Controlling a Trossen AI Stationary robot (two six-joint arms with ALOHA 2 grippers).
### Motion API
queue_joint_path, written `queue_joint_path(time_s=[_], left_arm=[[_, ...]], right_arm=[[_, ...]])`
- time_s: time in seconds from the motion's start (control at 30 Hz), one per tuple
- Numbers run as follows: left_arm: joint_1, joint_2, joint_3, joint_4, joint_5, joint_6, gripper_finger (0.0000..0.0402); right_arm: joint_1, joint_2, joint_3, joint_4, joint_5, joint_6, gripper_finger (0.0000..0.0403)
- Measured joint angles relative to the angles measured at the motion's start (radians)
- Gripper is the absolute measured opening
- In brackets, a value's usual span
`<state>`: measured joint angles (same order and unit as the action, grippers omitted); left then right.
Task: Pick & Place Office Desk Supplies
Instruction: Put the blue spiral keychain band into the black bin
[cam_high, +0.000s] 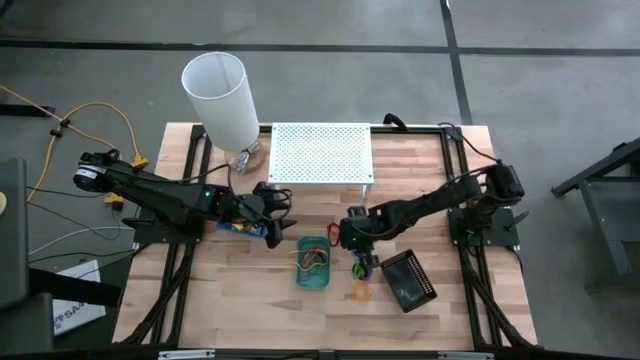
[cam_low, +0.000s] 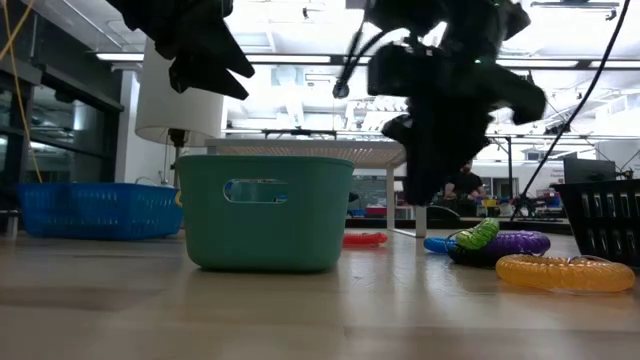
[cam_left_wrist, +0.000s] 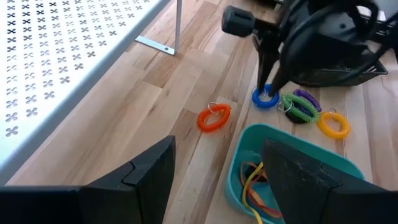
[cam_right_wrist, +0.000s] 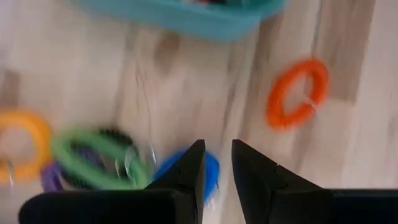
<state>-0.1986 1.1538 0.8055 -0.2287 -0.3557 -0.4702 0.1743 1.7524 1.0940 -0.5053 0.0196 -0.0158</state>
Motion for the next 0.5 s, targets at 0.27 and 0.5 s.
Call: queue_joint_path(time_s=[0.27,0.5], left_arm=[[0.000,0.000,0.000,0.007,0.000,0.000,0.0230],[0.000,0.000,0.000,0.009,0.000,0.000,0.0230]], right_arm=[[0.015,0.039,0.001,-0.031,0.004,0.029,0.0066],[0.013,0.052,0.001,-0.040,0.009,0.045,0.0066]])
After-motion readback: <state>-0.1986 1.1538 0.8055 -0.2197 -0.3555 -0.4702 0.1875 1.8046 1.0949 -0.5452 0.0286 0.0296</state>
